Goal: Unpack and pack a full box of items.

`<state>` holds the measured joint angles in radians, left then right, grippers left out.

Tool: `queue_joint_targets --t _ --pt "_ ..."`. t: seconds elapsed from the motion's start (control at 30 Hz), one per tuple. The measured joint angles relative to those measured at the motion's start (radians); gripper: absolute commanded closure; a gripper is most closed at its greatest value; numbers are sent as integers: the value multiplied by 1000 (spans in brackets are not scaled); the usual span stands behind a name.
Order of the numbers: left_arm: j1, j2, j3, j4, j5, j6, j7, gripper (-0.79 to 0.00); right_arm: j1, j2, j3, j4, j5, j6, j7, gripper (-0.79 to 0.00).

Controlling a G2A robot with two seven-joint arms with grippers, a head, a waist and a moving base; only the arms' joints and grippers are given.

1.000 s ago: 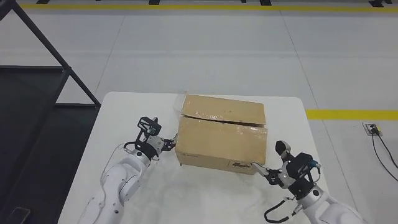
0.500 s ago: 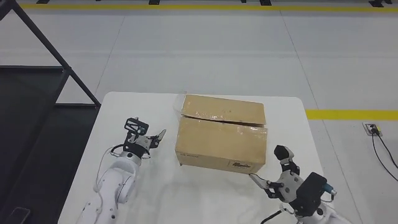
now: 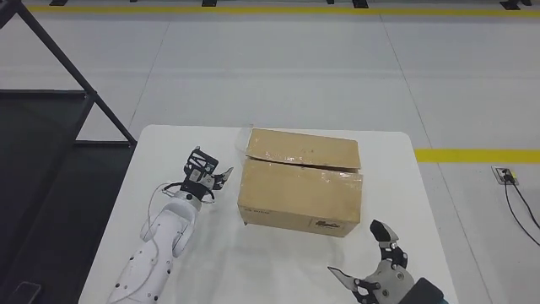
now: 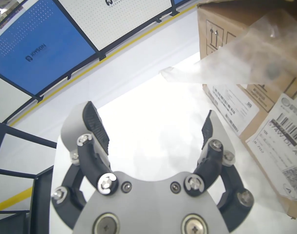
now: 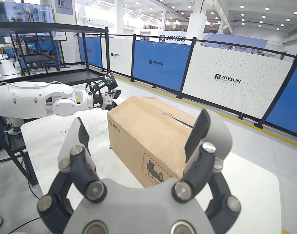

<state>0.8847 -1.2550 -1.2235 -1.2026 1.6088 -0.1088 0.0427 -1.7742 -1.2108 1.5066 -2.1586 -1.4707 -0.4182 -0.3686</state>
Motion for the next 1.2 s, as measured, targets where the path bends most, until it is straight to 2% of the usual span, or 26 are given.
queue_joint_targets --t 0.3,0.43,0.67,0.83,1.2 --pt "5 1 2 -17 6 -17 15 -785 1 0 0 0 1 -1 0 -785" --pt "-7 1 26 -23 98 4 21 -785 1 0 0 0 1 -1 0 -785" --pt "-101 -16 88 117 182 29 38 -785 -6 0 -12 -8 -1 22 14 -785" --pt "-163 -35 138 208 201 42 90 -785 -26 1 -13 -18 -7 40 5 -785" --pt "-254 -84 203 350 143 110 164 -785 -54 3 -20 -36 -26 71 13 -785"
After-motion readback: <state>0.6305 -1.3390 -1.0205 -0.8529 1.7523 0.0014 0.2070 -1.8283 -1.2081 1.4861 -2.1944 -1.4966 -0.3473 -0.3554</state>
